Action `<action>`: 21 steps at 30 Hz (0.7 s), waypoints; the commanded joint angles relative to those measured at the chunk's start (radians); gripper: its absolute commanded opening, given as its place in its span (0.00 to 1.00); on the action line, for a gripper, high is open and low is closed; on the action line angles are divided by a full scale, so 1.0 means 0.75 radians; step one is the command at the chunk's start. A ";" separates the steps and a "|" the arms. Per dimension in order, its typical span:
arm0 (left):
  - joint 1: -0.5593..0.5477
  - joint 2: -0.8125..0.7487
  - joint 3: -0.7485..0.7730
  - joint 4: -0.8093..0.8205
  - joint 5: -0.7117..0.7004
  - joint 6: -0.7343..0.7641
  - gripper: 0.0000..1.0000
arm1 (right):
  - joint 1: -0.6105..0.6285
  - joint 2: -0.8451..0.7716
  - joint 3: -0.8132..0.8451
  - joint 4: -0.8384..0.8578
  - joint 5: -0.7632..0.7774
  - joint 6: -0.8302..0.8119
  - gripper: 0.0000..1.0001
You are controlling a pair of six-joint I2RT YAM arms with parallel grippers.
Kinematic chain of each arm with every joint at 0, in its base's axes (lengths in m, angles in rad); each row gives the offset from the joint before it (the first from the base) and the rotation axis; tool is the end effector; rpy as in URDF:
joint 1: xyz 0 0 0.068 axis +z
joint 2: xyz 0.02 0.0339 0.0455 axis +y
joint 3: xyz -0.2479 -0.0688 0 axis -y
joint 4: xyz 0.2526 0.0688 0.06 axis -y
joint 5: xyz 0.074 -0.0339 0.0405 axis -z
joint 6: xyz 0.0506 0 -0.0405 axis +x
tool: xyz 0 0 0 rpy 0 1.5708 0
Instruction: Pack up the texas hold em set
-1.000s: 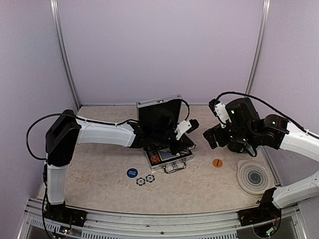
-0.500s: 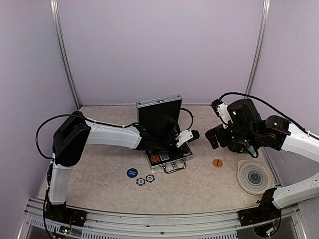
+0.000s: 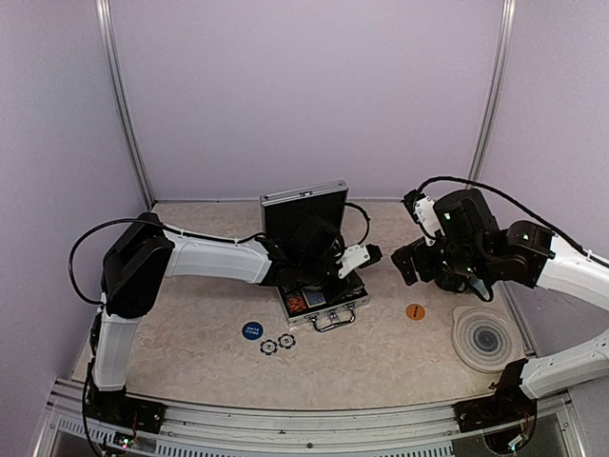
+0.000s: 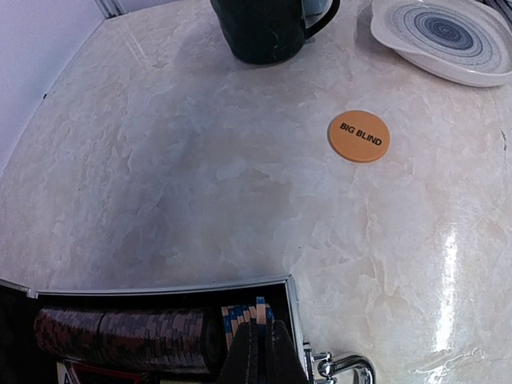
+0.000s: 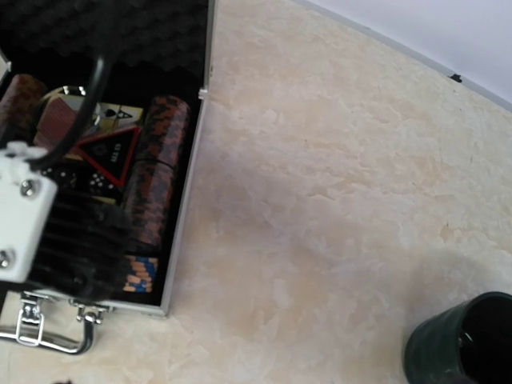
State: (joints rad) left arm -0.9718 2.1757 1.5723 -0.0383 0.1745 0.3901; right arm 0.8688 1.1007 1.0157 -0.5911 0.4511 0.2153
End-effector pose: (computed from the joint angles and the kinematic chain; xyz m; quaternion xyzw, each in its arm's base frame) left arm 0.2759 -0.4197 0.1494 0.5910 0.6674 -0.2026 0.4052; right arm 0.1833 0.1825 0.2980 -0.1904 0.8633 0.0448 0.4652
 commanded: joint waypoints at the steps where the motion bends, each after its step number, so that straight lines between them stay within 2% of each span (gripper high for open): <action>1: -0.008 0.021 0.008 0.039 -0.002 -0.003 0.00 | -0.013 0.013 -0.014 0.008 -0.003 0.006 0.99; 8: -0.009 -0.071 -0.093 0.194 -0.036 -0.046 0.00 | -0.013 0.009 -0.017 0.017 -0.005 0.000 0.99; 13: -0.008 -0.080 -0.056 0.122 0.058 -0.044 0.00 | -0.013 0.009 -0.018 0.015 -0.007 -0.003 0.99; 21: -0.018 -0.047 -0.023 0.076 0.098 -0.035 0.00 | -0.013 0.009 -0.025 0.017 -0.020 -0.005 0.99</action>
State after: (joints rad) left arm -0.9741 2.1628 1.5215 0.0341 0.2150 0.3645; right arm 0.8688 1.1069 1.0103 -0.5900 0.4450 0.2111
